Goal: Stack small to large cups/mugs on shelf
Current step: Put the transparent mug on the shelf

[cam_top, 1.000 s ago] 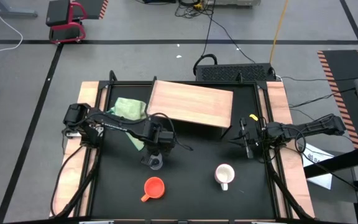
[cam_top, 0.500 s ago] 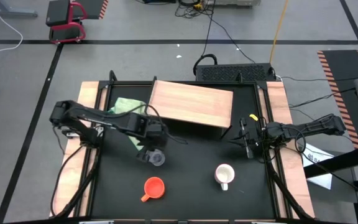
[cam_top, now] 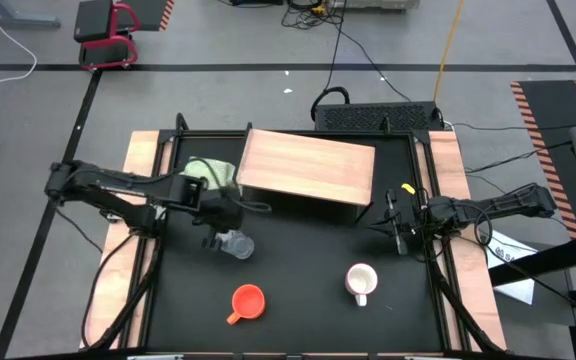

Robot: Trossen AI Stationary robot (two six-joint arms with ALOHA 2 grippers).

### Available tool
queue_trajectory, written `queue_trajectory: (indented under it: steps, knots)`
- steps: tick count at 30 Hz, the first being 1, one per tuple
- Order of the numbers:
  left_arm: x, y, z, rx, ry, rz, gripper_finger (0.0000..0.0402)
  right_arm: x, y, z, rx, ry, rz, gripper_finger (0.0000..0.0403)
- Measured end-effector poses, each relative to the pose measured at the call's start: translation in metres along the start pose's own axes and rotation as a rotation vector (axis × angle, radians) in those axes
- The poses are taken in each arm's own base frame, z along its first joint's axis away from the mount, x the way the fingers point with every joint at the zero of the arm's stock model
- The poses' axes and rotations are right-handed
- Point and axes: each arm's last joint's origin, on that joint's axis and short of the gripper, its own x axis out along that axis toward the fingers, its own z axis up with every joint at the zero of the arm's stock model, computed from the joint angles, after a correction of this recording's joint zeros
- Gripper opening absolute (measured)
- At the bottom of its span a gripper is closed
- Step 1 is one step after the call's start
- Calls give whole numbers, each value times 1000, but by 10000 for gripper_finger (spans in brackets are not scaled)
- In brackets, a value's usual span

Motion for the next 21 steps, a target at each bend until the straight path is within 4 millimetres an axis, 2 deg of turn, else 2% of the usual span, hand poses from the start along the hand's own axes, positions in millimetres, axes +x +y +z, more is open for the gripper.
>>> queue_trajectory:
  steps: [8,21]
  knots:
    - [-20,-6,-31,-80,-123,16,0,0,0,0,0,1,0,0]
    - [-11,-11,-63,-143,-187,42,0,0,0,0,0,1,0,0]
